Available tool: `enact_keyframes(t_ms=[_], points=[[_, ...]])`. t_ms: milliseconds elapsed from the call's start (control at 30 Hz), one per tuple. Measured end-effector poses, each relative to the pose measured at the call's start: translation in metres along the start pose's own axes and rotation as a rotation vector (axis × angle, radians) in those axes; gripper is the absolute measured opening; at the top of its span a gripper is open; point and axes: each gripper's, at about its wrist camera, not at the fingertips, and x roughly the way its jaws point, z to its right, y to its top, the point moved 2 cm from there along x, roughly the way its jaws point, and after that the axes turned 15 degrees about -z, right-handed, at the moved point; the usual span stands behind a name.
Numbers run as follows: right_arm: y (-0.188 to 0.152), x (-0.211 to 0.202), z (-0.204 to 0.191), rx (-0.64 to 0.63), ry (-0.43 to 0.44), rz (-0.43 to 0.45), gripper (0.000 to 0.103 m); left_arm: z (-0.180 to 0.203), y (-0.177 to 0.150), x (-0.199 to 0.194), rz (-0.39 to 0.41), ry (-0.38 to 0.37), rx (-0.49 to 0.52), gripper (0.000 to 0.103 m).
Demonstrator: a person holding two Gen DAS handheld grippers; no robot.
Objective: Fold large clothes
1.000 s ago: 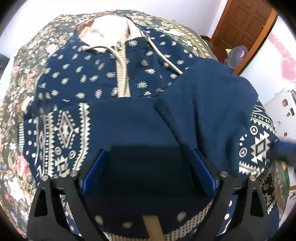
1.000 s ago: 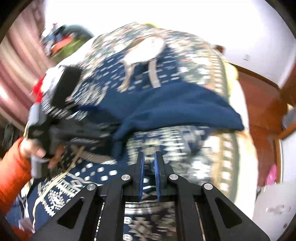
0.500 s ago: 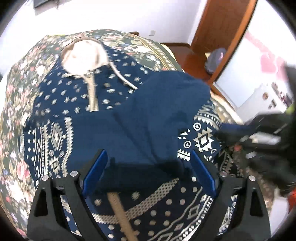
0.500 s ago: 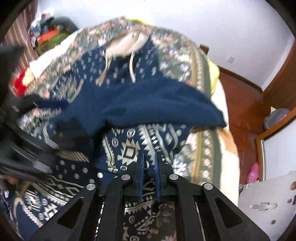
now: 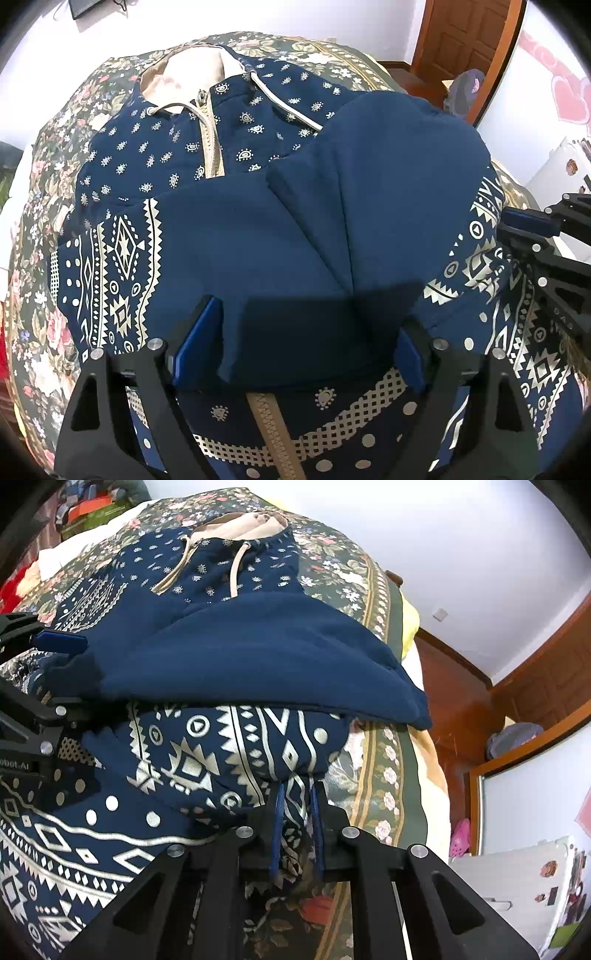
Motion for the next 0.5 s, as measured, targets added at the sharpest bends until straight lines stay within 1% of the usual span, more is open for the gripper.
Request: enact_keyframes(t_ms=[33,67,100,133,167,200,233,300,400,433,500], points=[[-0.002,-0.001,0.005,0.011,0.004,0.004,0.026,-0.001,-0.001,-0.001,0.000,0.001,0.001,0.087],[-0.006,-0.003,0.012,0.033,0.000,0.011,0.051,-0.002,-0.001,-0.001,-0.001,0.004,0.003,0.087],[-0.011,-0.006,0.020,0.061,-0.001,0.020,0.064,-0.002,-0.002,-0.001,-0.004,0.008,0.003,0.087],[-0.014,-0.007,0.026,0.078,0.019,0.033,0.072,-0.005,-0.004,-0.003,-0.013,0.010,-0.004,0.087],[-0.020,-0.011,0.035,0.098,0.079,0.047,0.072,-0.006,-0.004,-0.007,-0.019,0.000,-0.007,0.086],[-0.023,-0.014,0.043,0.117,0.131,0.050,0.072,-0.005,-0.004,-0.012,-0.022,-0.017,-0.001,0.084],[-0.028,-0.017,0.051,0.141,0.171,0.051,0.072,-0.002,-0.002,-0.021,-0.023,-0.038,0.020,0.083],[-0.034,-0.021,0.064,0.189,0.201,0.061,0.072,0.011,0.003,-0.037,-0.008,-0.039,0.065,0.083],[-0.036,-0.025,0.077,0.229,0.223,0.079,0.072,0.041,0.023,-0.064,0.068,0.002,0.142,0.083],[-0.037,-0.026,0.081,0.241,0.231,0.082,0.072,0.052,0.032,-0.069,0.084,0.003,0.162,0.083],[-0.037,-0.026,0.088,0.259,0.256,0.085,0.072,0.076,0.054,-0.070,0.092,-0.023,0.198,0.083]])
